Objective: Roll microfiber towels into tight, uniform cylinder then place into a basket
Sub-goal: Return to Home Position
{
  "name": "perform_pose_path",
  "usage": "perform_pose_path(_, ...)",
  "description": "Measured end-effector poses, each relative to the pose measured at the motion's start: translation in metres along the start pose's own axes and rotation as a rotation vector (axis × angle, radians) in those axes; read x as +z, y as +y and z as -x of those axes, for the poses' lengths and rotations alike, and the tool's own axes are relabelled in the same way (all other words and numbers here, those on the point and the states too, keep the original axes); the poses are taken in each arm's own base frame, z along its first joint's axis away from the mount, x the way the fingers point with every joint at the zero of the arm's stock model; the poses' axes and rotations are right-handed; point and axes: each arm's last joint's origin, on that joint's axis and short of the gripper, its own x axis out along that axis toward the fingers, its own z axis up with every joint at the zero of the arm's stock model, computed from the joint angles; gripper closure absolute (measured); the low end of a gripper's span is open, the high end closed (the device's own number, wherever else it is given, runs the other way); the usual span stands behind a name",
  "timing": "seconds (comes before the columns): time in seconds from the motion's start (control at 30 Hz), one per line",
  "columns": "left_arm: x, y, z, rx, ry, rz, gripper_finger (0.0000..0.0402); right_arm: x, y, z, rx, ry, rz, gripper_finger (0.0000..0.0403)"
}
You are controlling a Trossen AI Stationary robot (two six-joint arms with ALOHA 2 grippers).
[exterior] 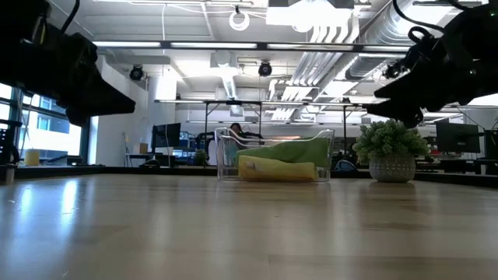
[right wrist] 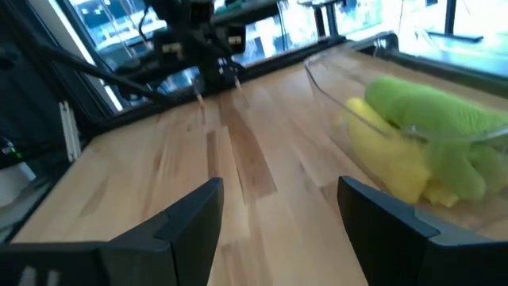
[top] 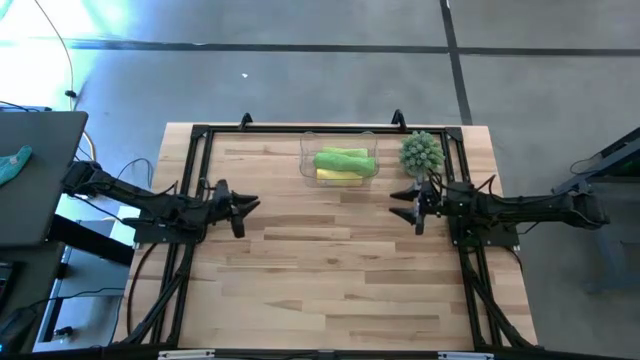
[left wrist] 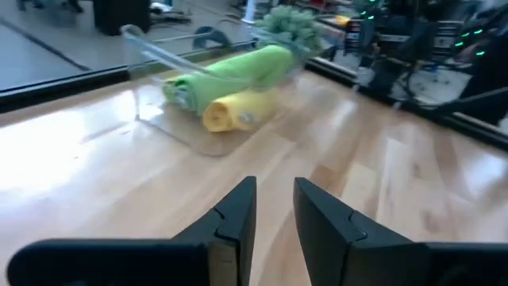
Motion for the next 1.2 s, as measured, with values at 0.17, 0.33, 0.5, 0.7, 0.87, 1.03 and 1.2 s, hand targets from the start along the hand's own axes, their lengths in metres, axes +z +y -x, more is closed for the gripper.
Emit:
perform_pose_path(0.17, -0.002, 0.002, 0.0, 0.017, 0.018, -0.015, 0.0326, -0.007, -0.002, 0.0, -0.02, 0.07, 0.002, 0.0163)
perform_pose_path(0.33, -0.002, 0.001, 0.0, 0.006, 0.019, -0.012, 0.0326, -0.012, -0.003, 0.001, -0.035, 0.121, 0.001, 0.0163)
perform_pose_path(0.5, -0.002, 0.001, 0.0, 0.004, 0.019, -0.012, 0.0326, -0.015, -0.004, 0.001, -0.045, 0.153, 0.001, 0.0163)
perform_pose_path(0.7, -0.002, 0.001, 0.001, -0.002, 0.018, -0.011, 0.0326, -0.015, -0.004, 0.003, -0.045, 0.154, 0.001, 0.0163)
perform_pose_path(0.87, 0.008, 0.004, 0.005, -0.021, -0.056, 0.054, 0.0326, -0.013, -0.004, 0.008, -0.038, 0.13, 0.001, 0.0163)
perform_pose_path(1.03, 0.018, 0.01, 0.009, -0.001, -0.145, 0.124, 0.0326, -0.009, -0.003, 0.014, -0.026, 0.086, 0.001, 0.0163)
perform_pose_path(1.2, 0.028, 0.017, 0.012, 0.026, -0.237, 0.188, 0.0326, -0.003, -0.001, 0.019, -0.004, 0.007, 0.002, 0.0163)
